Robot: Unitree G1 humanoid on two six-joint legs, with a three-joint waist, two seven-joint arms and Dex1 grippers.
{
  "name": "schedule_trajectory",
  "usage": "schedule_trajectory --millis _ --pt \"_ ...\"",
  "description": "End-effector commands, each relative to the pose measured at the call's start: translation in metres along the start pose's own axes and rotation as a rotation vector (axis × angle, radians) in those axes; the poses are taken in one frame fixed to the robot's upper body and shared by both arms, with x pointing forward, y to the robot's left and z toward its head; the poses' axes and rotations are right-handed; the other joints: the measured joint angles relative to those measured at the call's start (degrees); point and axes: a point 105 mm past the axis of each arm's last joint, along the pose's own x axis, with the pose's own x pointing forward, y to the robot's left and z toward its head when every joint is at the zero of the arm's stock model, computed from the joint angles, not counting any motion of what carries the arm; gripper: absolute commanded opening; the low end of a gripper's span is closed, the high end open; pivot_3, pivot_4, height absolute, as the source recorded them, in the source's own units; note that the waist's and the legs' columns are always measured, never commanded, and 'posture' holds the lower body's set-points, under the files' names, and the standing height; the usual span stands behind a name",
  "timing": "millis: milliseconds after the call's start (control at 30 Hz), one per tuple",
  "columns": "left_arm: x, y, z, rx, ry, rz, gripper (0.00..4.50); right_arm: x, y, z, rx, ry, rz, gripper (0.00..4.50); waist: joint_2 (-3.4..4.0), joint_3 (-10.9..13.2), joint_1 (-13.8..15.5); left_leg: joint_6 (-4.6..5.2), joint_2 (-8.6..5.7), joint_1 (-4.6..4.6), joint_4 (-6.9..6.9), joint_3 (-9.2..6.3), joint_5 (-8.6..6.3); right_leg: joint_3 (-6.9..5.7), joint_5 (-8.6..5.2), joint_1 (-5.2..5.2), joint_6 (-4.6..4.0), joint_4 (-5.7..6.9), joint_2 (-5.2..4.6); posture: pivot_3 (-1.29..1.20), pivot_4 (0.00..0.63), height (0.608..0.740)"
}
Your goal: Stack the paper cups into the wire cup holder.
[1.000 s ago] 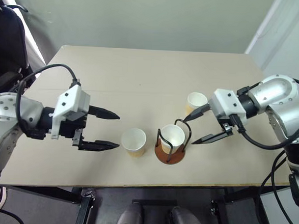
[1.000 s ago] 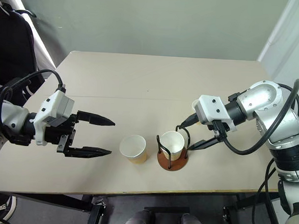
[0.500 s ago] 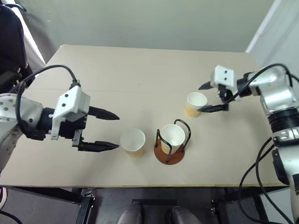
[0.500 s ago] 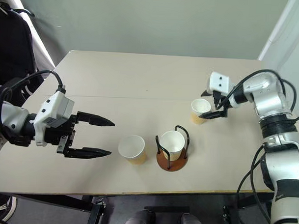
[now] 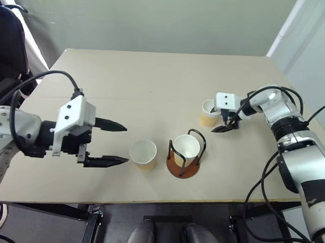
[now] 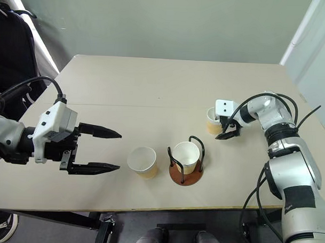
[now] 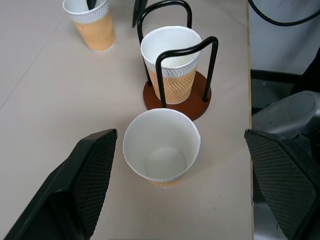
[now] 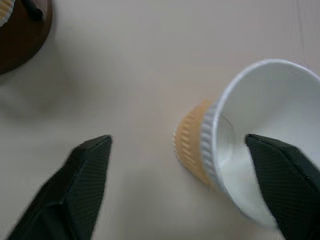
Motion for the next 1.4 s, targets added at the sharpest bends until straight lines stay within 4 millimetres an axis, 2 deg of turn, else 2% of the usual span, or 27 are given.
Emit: schedule_trajectory --millis 33,167,267,300,400,500,567,633,700,800,967,1233,1400 --pt "-0.006 -0.001 0.01 0.04 0.002 0.027 4.38 -0.009 -0.009 0.01 -0.056 -0.006 -0.027 2.81 0.0 0.0 0.0 -0.01 0.0 0.0 0.0 0.0 0.0 -0.01 0.0 0.0 -0.01 0.0 0.0 0.0 0.15 0.74" --pt "-0.006 -0.002 0.01 0.038 0.006 0.032 4.38 -0.011 -0.01 0.012 -0.072 -0.009 -0.025 1.27 0.0 0.0 0.0 -0.02 0.01 0.0 -0.01 -0.01 0.0 -0.03 0.02 0.0 -0.03 0.0 0.0 0.0 0.15 0.74" --pt "-0.007 -0.001 0.01 0.036 0.009 0.034 4.38 -0.019 -0.009 0.021 -0.074 -0.076 -0.002 0.18 0.0 0.0 0.0 -0.04 0.02 0.0 -0.03 0.0 0.0 -0.04 0.02 -0.01 -0.04 0.0 0.0 0.0 0.15 0.74" --pt "-0.007 -0.001 0.01 0.035 0.011 0.034 4.38 -0.024 -0.008 0.025 -0.078 -0.108 0.009 0.08 0.0 0.0 0.0 -0.04 0.02 -0.01 -0.03 0.0 0.01 -0.04 0.02 -0.02 -0.05 0.0 0.0 0.0 0.15 0.74" --pt "-0.008 -0.001 0.009 0.034 0.014 0.036 4.38 -0.036 -0.007 0.035 -0.091 -0.175 0.029 0.08 0.0 0.0 0.0 -0.06 0.02 -0.02 -0.07 0.0 0.01 -0.04 0.01 -0.04 -0.08 0.0 0.0 0.0 0.15 0.74" --pt "-0.009 0.003 0.009 0.036 0.02 0.039 4.38 -0.082 -0.015 0.074 -0.151 -0.336 -0.02 0.08 0.04 0.0 0.0 -0.09 0.02 -0.06 -0.08 0.0 0.02 -0.05 -0.01 -0.08 -0.1 -0.01 0.0 0.0 0.15 0.74" --pt "-0.008 0.003 0.009 0.036 0.018 0.034 4.38 -0.109 -0.013 0.099 -0.185 -0.433 -0.043 0.08 0.05 0.0 0.1 -0.13 0.02 -0.1 -0.12 0.02 0.04 -0.05 -0.02 -0.11 -0.11 -0.02 0.0 0.0 0.15 0.74" --pt "-0.006 0.004 0.009 0.035 0.014 0.026 4.38 -0.129 -0.003 0.121 -0.212 -0.515 -0.027 0.08 0.03 0.0 0.0 -0.16 0.02 -0.09 -0.16 0.02 0.06 -0.06 -0.04 -0.11 -0.14 -0.05 0.0 0.0 0.15 0.74" --pt "-0.005 0.005 0.008 0.033 0.013 0.02 4.38 -0.138 0.016 0.137 -0.245 -0.568 0.04 0.08 0.01 0.0 0.0 -0.21 0.07 -0.06 -0.18 0.02 0.05 -0.06 -0.06 -0.08 -0.18 -0.07 0.05 0.0 0.15 0.74" --pt "-0.002 0.007 0.005 0.031 0.02 0.011 4.38 -0.131 0.049 0.153 -0.281 -0.612 0.179 0.08 -0.02 0.0 -0.1 -0.25 0.17 0.02 -0.17 0.02 0.06 -0.06 -0.09 0.03 -0.22 -0.1 0.18 0.0 0.15 0.74" --pt "-0.001 0.011 0.001 0.037 0.045 0.012 4.38 -0.102 0.079 0.154 -0.303 -0.568 0.277 0.08 -0.02 0.0 -0.4 -0.28 0.27 0.35 -0.11 0.01 0.17 -0.02 -0.08 0.25 -0.28 0.04 0.29 0.0 0.15 0.74" --pt "0.0 0.01 -0.001 0.039 0.053 0.005 4.38 -0.087 0.095 0.141 -0.307 -0.492 0.339 0.08 -0.03 0.0 -0.6 -0.2 0.27 0.34 -0.1 0.0 0.15 -0.03 -0.08 0.25 -0.29 0.04 0.31 0.0 0.15 0.74" --pt "0.0 0.008 0.0 0.043 0.057 0.006 4.38 -0.078 0.093 0.132 -0.303 -0.442 0.327 0.08 -0.03 0.0 -0.7 -0.19 0.28 0.33 -0.1 0.01 0.14 -0.03 -0.08 0.25 -0.28 0.02 0.32 0.0 0.15 0.74"
